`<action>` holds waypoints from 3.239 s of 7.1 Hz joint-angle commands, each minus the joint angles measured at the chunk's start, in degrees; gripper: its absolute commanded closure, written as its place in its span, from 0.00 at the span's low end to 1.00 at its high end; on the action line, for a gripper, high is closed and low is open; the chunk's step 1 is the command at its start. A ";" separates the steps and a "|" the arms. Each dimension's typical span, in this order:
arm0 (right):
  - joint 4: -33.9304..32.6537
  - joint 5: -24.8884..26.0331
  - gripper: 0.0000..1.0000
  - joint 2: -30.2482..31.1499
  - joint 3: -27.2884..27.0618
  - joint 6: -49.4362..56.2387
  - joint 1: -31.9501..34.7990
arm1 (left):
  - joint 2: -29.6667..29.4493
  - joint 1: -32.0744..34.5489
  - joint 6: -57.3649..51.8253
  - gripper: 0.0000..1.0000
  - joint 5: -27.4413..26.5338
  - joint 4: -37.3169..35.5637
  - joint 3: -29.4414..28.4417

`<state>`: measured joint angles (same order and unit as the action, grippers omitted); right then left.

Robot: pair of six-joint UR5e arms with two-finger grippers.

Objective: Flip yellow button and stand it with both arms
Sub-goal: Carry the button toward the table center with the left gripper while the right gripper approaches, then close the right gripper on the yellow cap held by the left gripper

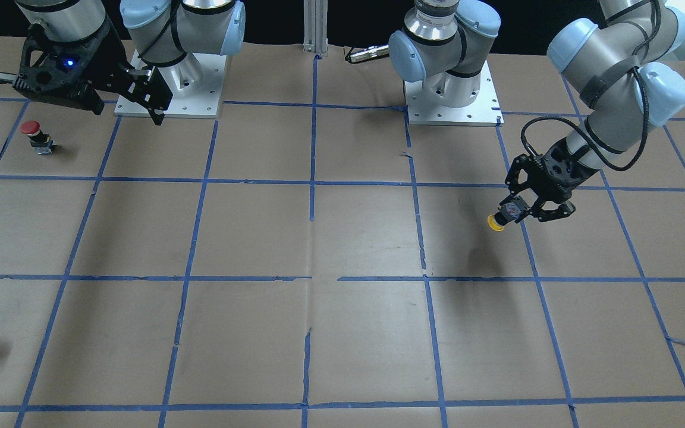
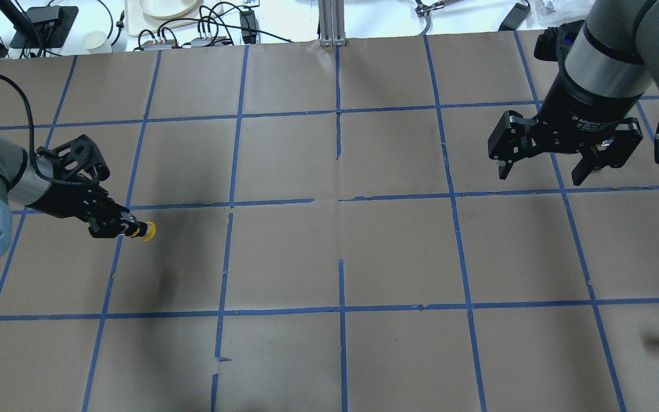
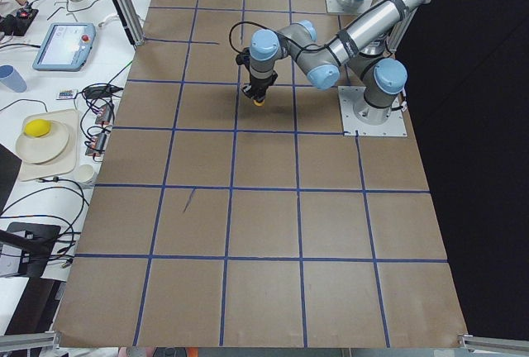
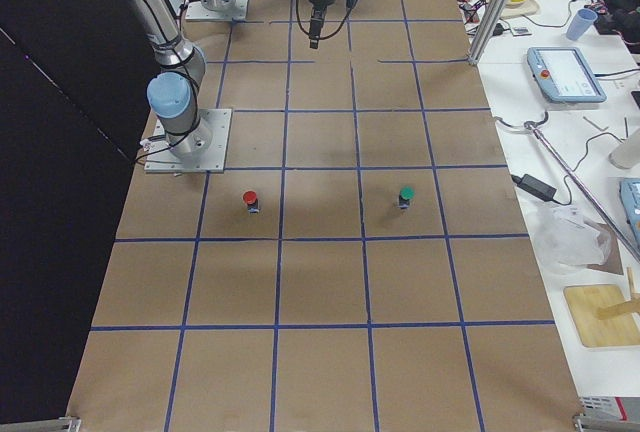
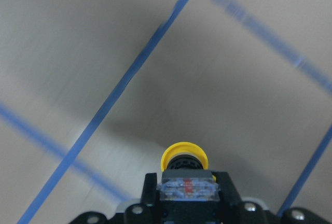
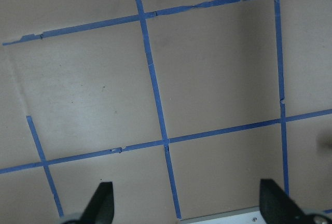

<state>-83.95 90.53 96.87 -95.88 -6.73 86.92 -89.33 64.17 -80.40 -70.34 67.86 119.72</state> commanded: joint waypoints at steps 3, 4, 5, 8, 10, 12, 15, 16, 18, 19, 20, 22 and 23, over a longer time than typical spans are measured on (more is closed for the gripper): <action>-2.44 -19.73 0.00 -3.96 0.79 -19.25 -0.35 | 1.88 15.33 40.56 0.97 29.16 3.08 -0.10; -2.45 -24.48 0.00 -5.45 0.70 -25.81 -0.96 | 3.01 17.98 50.85 0.97 32.68 0.63 -0.10; -2.45 -32.45 0.00 -6.16 0.70 -33.27 -2.62 | 4.50 19.14 58.44 0.97 37.42 0.52 -0.02; 0.53 -47.70 0.00 -7.58 -0.09 -34.84 -6.59 | 5.04 22.90 71.39 0.97 51.76 -0.44 -0.01; 5.44 -50.19 0.00 -6.79 -0.09 -34.75 -6.42 | 3.65 24.16 82.29 0.98 55.82 -7.97 0.07; 9.92 -51.76 0.00 -5.48 -0.18 -34.75 -6.24 | 3.37 24.25 85.57 0.98 58.02 -8.71 0.16; 13.03 -52.47 0.00 -3.88 -0.27 -34.05 -4.22 | 2.67 24.25 85.59 0.98 59.44 -9.68 0.07; 12.59 -56.65 0.00 -4.76 -0.88 -33.96 -4.13 | 2.58 24.25 85.59 0.98 59.44 -10.11 0.07; 12.58 -58.10 0.00 -4.94 -1.76 -33.96 -4.22 | 2.58 24.25 85.41 0.98 59.35 -10.12 0.07; 12.58 -58.10 0.00 -5.29 -2.55 -33.96 -4.13 | 2.67 24.25 85.41 0.98 59.26 -10.29 0.07; 12.76 -59.58 0.03 -5.64 -3.77 -34.22 -4.22 | 2.67 24.25 85.32 0.98 59.26 -10.29 0.07; 12.76 -60.30 0.19 -5.38 -4.05 -34.40 -4.22 | 2.76 24.25 85.41 0.98 58.91 -10.38 0.16; 12.93 -60.39 0.19 -5.29 -4.05 -34.49 -4.22 | 2.67 24.25 85.32 0.98 58.91 -10.38 0.16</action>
<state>-71.16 30.39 91.47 -99.87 -41.10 82.71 -86.62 88.42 4.99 -11.36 57.49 119.87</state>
